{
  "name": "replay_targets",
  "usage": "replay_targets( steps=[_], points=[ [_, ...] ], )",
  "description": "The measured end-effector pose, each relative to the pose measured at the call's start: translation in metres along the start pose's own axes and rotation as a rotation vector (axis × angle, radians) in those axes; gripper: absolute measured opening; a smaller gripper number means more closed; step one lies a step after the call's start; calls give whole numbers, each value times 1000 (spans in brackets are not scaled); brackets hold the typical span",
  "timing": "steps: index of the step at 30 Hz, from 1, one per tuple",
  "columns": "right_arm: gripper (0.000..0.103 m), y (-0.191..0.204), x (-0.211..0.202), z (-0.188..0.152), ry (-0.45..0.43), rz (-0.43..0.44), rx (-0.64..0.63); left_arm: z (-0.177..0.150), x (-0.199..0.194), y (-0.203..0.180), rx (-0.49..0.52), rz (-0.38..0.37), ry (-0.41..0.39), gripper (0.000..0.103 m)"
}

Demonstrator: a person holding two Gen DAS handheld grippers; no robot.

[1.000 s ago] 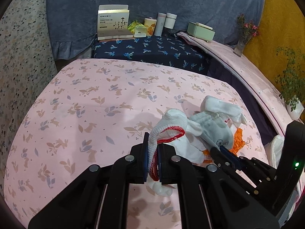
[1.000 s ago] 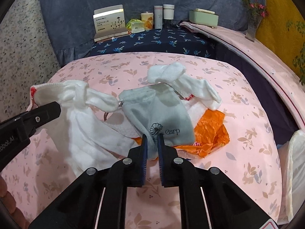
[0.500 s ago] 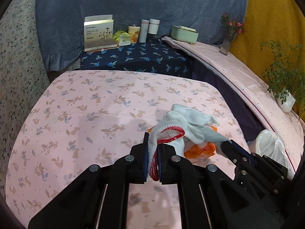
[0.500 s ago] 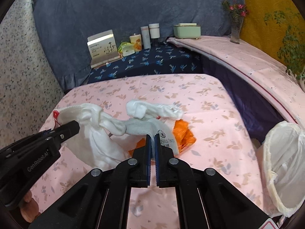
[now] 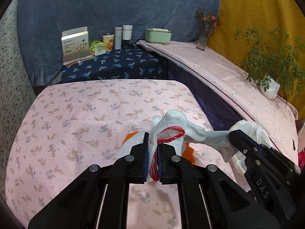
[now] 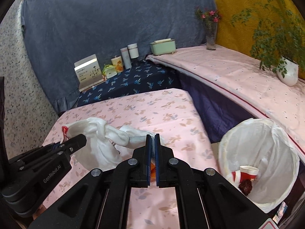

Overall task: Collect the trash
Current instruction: 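Carry the glove and mask over the white bag and open both tools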

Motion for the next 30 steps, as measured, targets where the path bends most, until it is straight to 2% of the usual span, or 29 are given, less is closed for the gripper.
replay_targets(
  steps=[10,30],
  points=[
    [3,-62,-39,25,-85,-52,63,4,-4,-63,77,-45,-6,7],
    [3,-203,-52,20,-85,-222,189,6,24,-212,217,-214,36,7]
  ],
)
Point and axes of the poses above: each gripper's, at about its wrist camera, not at the fingertips, and x roughly the way its jaws point, y to its left, z to its top, the point moved 10 cm from there along x, roughly the way its jaws point, and after that the axes turned 2 degrees about -y, right-handed, at the moved point
